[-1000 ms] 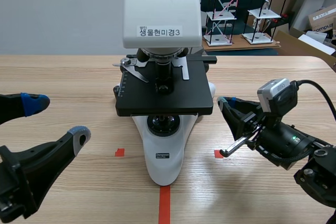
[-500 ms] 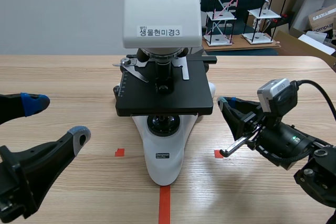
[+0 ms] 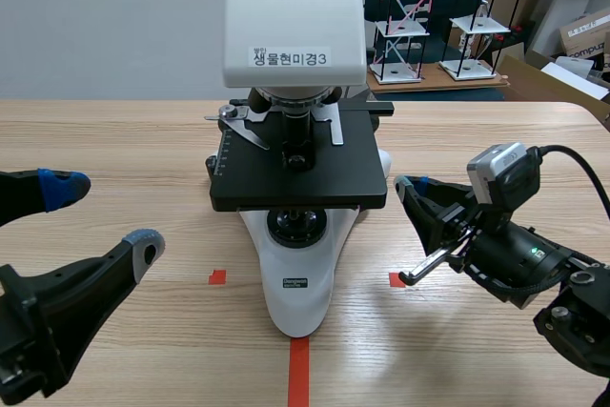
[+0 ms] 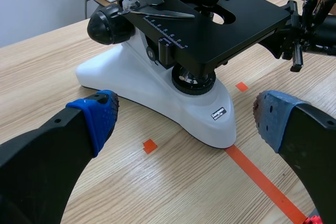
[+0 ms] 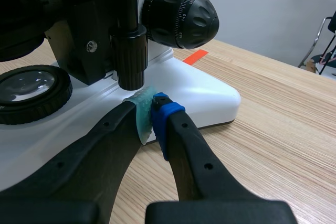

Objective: Return to the home posture

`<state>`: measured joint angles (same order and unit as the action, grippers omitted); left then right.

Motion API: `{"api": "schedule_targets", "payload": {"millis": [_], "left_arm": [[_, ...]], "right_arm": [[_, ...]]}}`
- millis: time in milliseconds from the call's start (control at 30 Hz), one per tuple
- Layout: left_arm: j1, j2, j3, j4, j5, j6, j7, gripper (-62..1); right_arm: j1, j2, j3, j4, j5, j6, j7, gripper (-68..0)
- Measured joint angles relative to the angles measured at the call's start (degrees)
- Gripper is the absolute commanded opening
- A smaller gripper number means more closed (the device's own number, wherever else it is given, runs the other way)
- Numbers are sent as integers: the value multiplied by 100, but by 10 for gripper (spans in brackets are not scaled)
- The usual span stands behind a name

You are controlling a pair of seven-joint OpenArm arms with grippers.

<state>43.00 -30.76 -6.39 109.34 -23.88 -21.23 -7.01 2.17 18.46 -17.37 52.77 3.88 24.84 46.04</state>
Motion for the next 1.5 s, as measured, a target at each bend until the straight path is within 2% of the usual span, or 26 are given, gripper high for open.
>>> {"api": "schedule_targets", "payload": {"millis": [200, 367, 500, 633, 667, 800, 900, 1000, 1100, 1167, 1233, 1500], "left_arm": [[0, 0, 0, 0, 0, 0, 0, -67], [0, 0, 0, 0, 0, 0, 0, -67], [0, 0, 0, 0, 0, 0, 0, -67], [0, 0, 0, 0, 0, 0, 0, -67], [0, 0, 0, 0, 0, 0, 0, -67], [0, -2, 0, 0, 0, 0, 0, -67], [0, -2, 0, 0, 0, 2, 2, -67], [0, 0, 0, 0, 0, 0, 0, -67], [0, 0, 0, 0, 0, 0, 2, -67], [0, 0, 0, 0, 0, 2, 2, -67], [0, 0, 0, 0, 0, 2, 2, -67], [0, 0, 0, 0, 0, 0, 2, -67]], "right_arm": [[-42, 0, 0, 0, 0, 0, 90, -612], [-415, 33, 50, 153, 17, 2, 341, -547], [-992, 236, 243, 704, 15, -111, 341, -403], [-1615, 494, 605, 1351, 31, -151, 343, -211], [-1790, 542, 704, 1526, 68, -149, 350, -182], [-2616, 623, 1154, 2297, 260, -146, 358, -165], [-3298, 750, 1447, 2953, 256, 20, 350, -158], [-3954, 942, 1657, 3609, 258, 50, 352, -128], [-4483, 1097, 1810, 4168, 256, 52, 350, -128], [-4739, 1163, 1871, 4439, 258, 160, 343, -127], [-4946, 1172, 1928, 4610, 256, 267, 332, -126], [-5169, 1172, 1993, 4686, 472, 310, 109, -126]]}}
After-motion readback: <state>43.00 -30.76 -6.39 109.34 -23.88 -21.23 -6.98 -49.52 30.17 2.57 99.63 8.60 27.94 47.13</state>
